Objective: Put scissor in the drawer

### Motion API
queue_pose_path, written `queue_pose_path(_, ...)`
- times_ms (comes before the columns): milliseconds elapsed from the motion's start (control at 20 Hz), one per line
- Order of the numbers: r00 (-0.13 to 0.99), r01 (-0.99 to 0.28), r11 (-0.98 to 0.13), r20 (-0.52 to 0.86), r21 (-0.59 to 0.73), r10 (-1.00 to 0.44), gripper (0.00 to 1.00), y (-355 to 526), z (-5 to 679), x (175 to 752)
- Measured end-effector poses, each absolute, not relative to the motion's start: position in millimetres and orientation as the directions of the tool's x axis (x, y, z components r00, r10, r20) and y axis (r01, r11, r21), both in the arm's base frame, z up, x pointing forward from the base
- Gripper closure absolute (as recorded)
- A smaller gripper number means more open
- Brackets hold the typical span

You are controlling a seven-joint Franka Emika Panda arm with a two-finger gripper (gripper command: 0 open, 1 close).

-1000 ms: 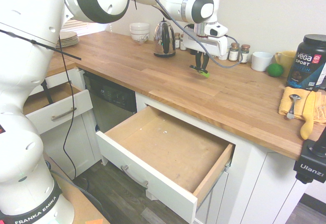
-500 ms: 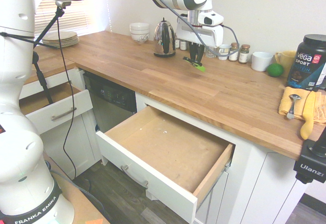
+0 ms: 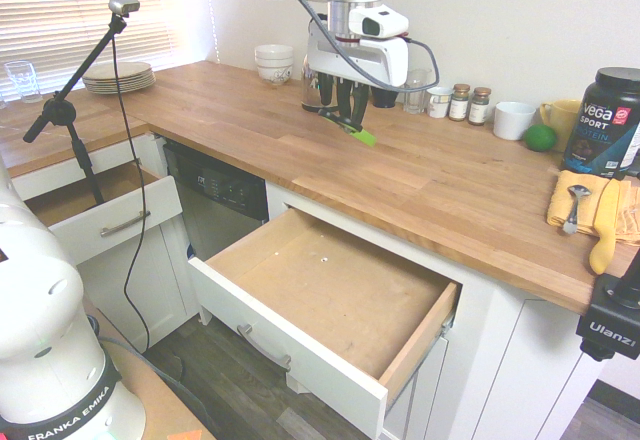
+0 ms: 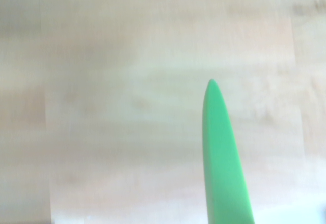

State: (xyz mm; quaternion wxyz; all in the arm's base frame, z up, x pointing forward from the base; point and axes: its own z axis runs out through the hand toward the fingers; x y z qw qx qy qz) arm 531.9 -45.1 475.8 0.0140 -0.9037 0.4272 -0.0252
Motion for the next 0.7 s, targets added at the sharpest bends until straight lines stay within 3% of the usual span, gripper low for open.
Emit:
queue_pose_path(450, 0.604, -0.797, -0.604, -0.002, -0.024, -0.797, 1.00, -54.8, 418.8, 410.9)
queue_pose_path(700, 0.600, -0.800, -0.600, -0.006, -0.022, -0.800, 1.00, -65.0, 382.9, 381.0)
